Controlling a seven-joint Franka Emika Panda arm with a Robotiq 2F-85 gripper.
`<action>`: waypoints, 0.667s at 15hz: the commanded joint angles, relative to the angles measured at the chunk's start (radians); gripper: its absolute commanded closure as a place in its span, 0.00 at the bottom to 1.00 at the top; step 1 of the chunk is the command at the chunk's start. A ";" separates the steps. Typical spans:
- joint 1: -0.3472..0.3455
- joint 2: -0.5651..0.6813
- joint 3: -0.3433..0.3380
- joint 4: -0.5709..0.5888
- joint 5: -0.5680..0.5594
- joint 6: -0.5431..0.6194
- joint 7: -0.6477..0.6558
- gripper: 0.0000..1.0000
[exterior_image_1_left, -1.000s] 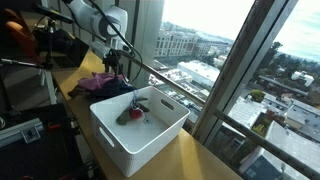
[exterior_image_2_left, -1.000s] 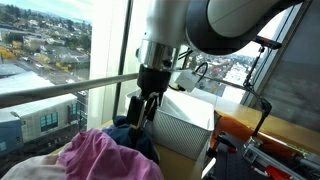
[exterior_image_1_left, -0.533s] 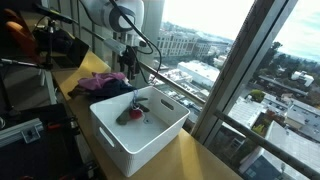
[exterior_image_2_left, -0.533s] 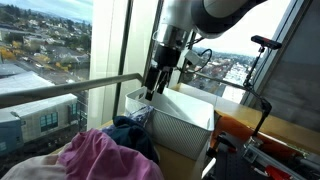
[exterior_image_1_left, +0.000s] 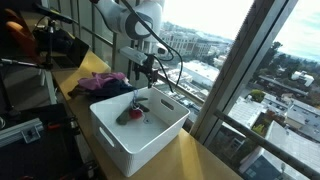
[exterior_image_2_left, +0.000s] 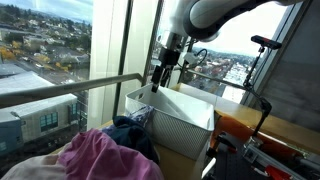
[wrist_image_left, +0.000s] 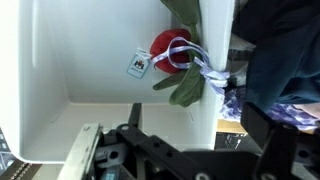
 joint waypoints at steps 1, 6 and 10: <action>-0.007 0.019 -0.007 0.025 0.000 -0.002 -0.013 0.00; -0.022 0.066 -0.014 0.085 0.000 -0.003 -0.035 0.00; -0.021 0.066 -0.013 0.086 0.000 -0.003 -0.034 0.00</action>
